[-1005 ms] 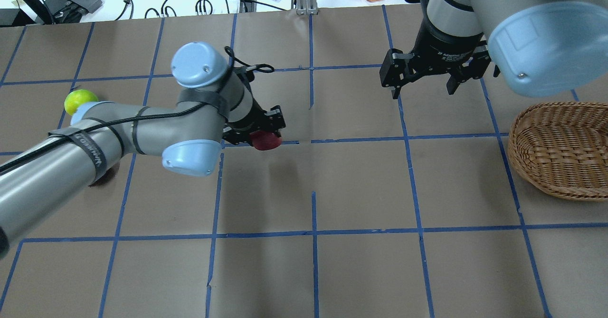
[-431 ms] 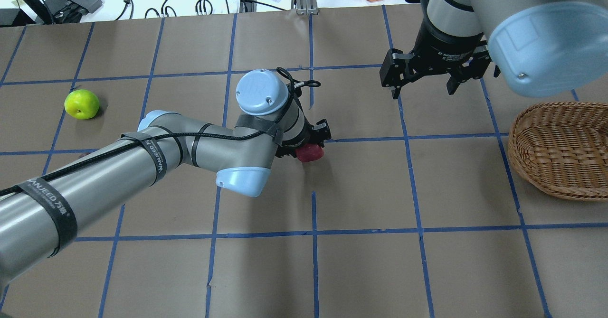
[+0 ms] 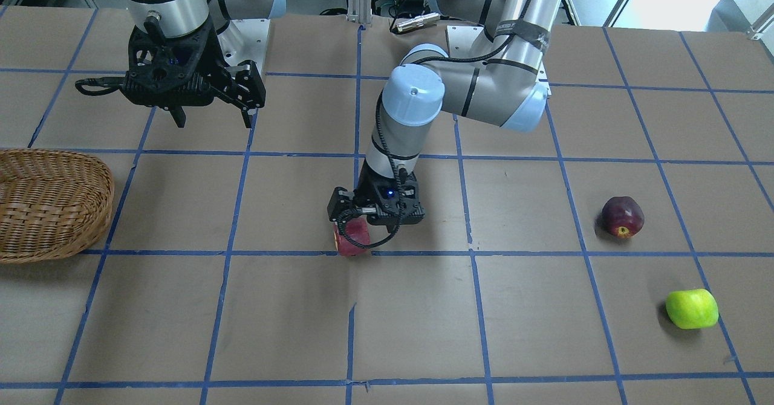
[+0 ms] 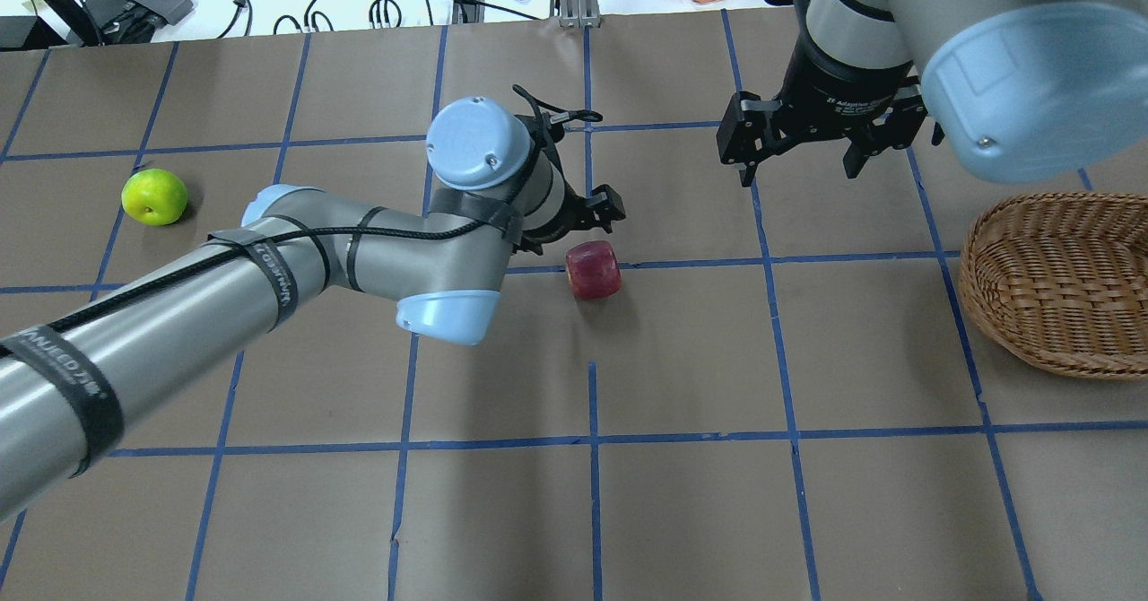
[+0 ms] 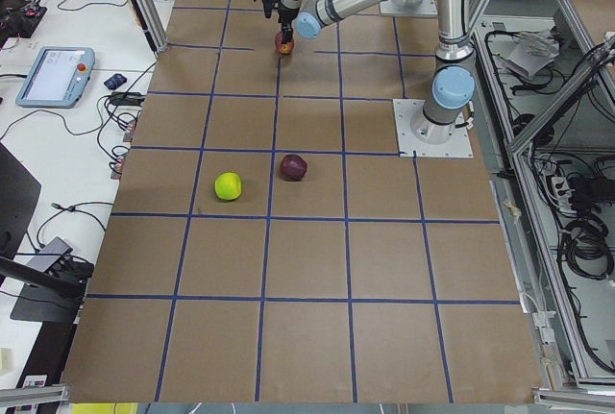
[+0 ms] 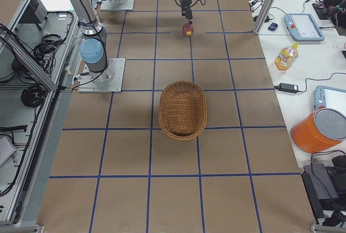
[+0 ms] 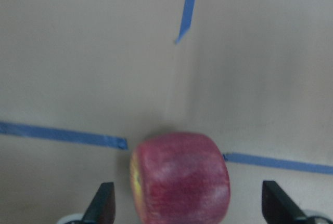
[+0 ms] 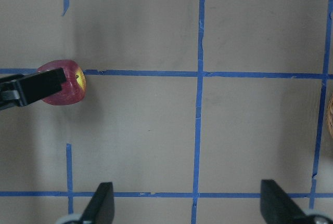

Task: Put all apples into basket
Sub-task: 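Move right gripper over red apple while left reaches dark red apple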

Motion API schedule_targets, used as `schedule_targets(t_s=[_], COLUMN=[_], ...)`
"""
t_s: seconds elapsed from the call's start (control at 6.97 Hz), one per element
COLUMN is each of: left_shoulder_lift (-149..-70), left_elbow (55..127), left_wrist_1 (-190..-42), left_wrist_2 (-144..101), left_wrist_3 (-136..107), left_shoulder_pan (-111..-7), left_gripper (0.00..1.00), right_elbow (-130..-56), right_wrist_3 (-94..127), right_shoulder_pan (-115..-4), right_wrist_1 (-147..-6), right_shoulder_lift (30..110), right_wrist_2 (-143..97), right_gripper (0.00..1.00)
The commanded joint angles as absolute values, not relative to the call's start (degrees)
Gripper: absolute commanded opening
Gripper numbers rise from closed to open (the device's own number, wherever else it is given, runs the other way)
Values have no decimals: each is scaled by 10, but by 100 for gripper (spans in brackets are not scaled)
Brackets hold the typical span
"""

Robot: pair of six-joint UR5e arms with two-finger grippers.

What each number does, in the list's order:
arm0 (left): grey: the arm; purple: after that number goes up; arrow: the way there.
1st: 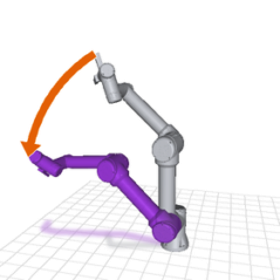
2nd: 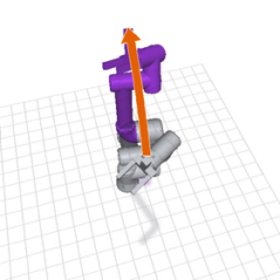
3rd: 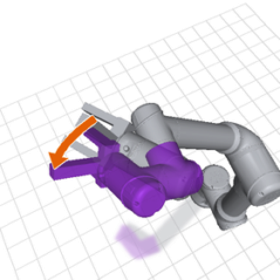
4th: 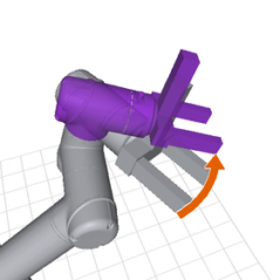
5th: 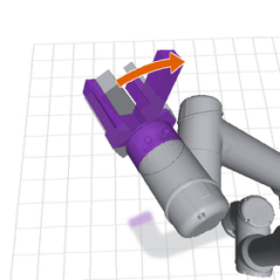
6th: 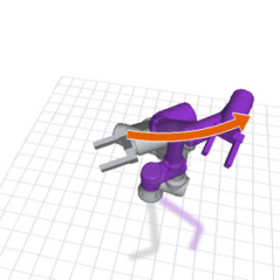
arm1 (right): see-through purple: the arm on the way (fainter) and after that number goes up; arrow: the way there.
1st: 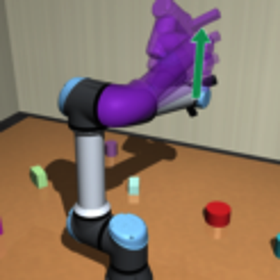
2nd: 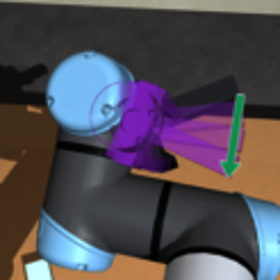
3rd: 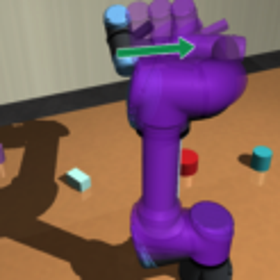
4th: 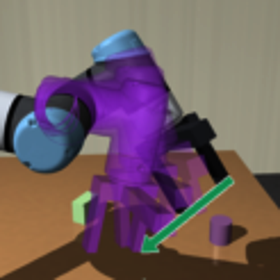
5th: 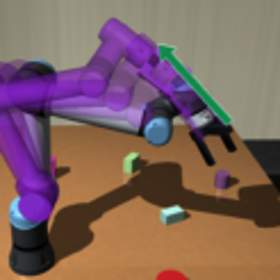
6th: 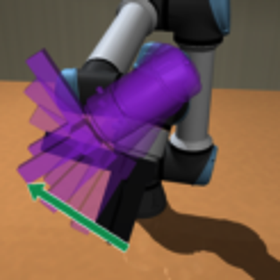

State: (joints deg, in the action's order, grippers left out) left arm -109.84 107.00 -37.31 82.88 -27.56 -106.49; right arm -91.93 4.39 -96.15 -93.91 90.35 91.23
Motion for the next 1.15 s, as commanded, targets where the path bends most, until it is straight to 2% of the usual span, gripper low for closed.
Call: schedule_targets(t_s=[0.0,0.43,1.0], left_shoulder_lift=[-1042,-990,-1003], left_elbow=[1084,1099,1164], left_wrist_1=[-447,-570,-573], left_wrist_2=[829,829,825], left_wrist_3=[-106,249,616], left_shoulder_pan=[-951,-674,-456], left_gripper=[100,100,100], right_elbow=[-919,-919,-918], right_wrist_3=[44,44,49], right_shoulder_pan=[-962,-962,-963], right_wrist_1=[-939,-939,-948], right_shoulder_lift=[904,904,894], right_wrist_2=[912,913,909], right_gripper=[100,100,100])
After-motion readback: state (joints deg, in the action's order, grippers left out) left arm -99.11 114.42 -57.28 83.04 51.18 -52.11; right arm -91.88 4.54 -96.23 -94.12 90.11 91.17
